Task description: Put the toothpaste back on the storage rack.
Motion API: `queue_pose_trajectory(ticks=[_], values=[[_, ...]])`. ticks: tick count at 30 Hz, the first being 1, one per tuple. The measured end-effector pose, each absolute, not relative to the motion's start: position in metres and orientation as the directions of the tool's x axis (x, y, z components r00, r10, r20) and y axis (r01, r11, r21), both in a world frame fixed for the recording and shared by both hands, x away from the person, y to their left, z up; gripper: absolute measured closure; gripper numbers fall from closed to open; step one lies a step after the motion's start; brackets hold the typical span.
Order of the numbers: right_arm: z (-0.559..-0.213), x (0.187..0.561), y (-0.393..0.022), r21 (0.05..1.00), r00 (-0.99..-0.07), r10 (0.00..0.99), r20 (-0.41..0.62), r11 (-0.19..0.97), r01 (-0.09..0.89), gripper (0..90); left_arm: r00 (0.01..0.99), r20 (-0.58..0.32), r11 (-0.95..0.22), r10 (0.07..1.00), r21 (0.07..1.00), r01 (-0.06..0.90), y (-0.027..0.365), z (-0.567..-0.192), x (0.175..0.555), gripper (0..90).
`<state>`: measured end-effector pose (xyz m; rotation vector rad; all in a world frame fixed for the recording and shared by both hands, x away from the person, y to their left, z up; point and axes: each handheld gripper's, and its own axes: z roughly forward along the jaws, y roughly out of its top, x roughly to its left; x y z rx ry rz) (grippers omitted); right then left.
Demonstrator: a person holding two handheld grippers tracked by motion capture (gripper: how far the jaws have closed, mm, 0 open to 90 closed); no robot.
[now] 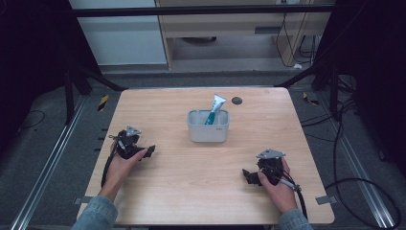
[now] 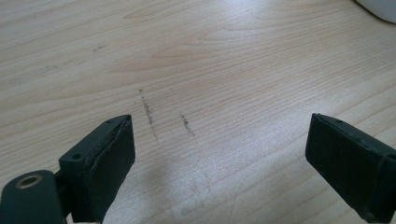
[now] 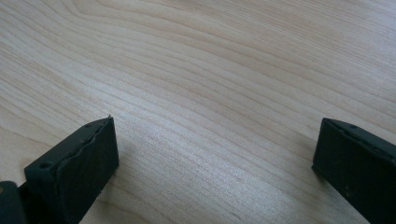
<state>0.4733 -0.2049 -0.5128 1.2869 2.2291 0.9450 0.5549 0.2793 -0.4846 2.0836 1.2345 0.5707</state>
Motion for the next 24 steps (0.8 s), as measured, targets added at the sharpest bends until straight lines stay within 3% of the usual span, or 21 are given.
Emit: queue_pose_trajectory(ticks=[24], values=[[-0.513, 0.473, -0.205, 0.721, -0.498, 0.867, -0.006, 0.348, 0.599, 0.3, 0.463, 0.023, -0.348, 0.886, 0.691, 0.634, 0.275, -0.504, 0.564, 1.4]])
